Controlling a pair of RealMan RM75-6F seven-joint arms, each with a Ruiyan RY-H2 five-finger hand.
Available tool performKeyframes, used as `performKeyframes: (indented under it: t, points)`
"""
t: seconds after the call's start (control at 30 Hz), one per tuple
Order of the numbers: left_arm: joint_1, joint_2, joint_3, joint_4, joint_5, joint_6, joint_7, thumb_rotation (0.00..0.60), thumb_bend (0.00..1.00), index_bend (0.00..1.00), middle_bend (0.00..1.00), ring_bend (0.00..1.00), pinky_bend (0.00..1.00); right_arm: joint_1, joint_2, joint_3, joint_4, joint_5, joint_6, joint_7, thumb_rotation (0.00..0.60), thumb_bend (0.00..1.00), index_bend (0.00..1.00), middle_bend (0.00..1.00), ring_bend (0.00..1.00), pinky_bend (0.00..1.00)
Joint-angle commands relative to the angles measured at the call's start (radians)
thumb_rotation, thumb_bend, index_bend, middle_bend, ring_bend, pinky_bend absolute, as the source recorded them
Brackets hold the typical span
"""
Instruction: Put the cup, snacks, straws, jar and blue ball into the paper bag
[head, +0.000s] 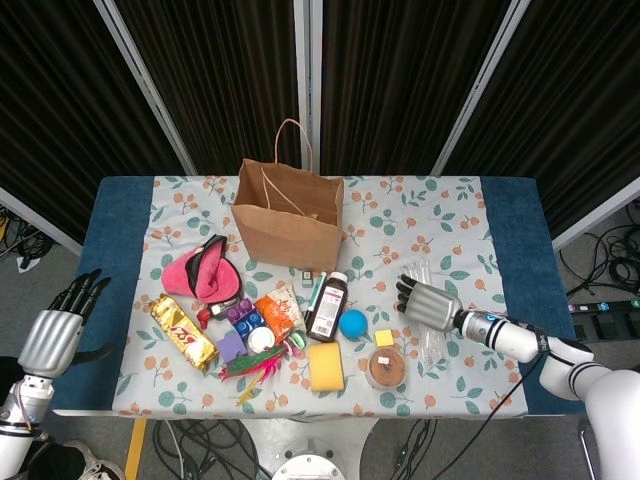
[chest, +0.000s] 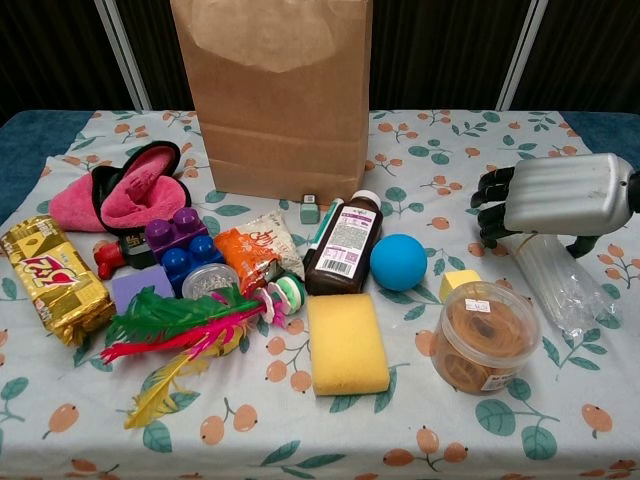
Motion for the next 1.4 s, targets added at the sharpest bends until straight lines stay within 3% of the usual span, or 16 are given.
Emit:
performKeyframes:
  t: [0.03,0.23,0.37,0.6,0.77,1.0,1.2,1.4]
  points:
    - [0.000,0.001,0.000,0.000,0.001,0.002,-0.001,0.600,0.11,0.09,0.11,0.06,0.22,-0.011,-0.020,0.003,0.024,-0.002,0.047,-0.006,0.600,0.12,0.53,0.44,0.29,0.29]
    - [-0.001,0.006,-0.002,-0.010,0.006,0.010,-0.001,0.600,0.11,0.09,0.11,0.06,0.22,-0.026,-0.015,0.018,0.032,0.007,0.139,0.017,0.600,0.17,0.64,0.51,0.38,0.39]
    - [-0.002,0.012,-0.001,-0.024,0.012,0.012,-0.004,0.600,0.11,0.09,0.11,0.06,0.22,-0.027,0.050,0.079,-0.051,0.052,0.217,0.019,0.600,0.17,0.65,0.52,0.38,0.39]
    - [-0.007,0.016,0.002,-0.045,0.029,0.018,-0.006,0.600,0.11,0.09,0.11,0.06,0.22,0.003,0.259,0.303,-0.415,0.233,0.289,-0.015,0.600,0.17,0.65,0.52,0.38,0.39]
    - [-0.002,0.023,0.013,-0.054,0.041,0.025,-0.007,0.600,0.11,0.09,0.11,0.06,0.22,0.073,0.312,0.471,-0.589,0.362,0.250,-0.059,0.600,0.17,0.65,0.52,0.38,0.39]
    - [0.005,0.033,0.011,-0.055,0.042,0.040,-0.017,0.600,0.11,0.09,0.11,0.06,0.22,0.175,0.171,0.664,-0.662,0.599,0.207,-0.049,0.600,0.17,0.65,0.52,0.38,0.39]
    - [0.001,0.038,0.004,-0.051,0.034,0.036,-0.029,0.600,0.11,0.09,0.11,0.06,0.22,0.210,-0.049,0.788,-0.673,0.869,0.217,0.089,0.600,0.18,0.65,0.52,0.38,0.39]
    - [0.001,0.037,0.003,-0.040,0.028,0.032,-0.037,0.600,0.11,0.09,0.11,0.06,0.22,0.219,-0.164,0.890,-0.697,1.088,0.209,0.178,0.600,0.18,0.65,0.52,0.38,0.39]
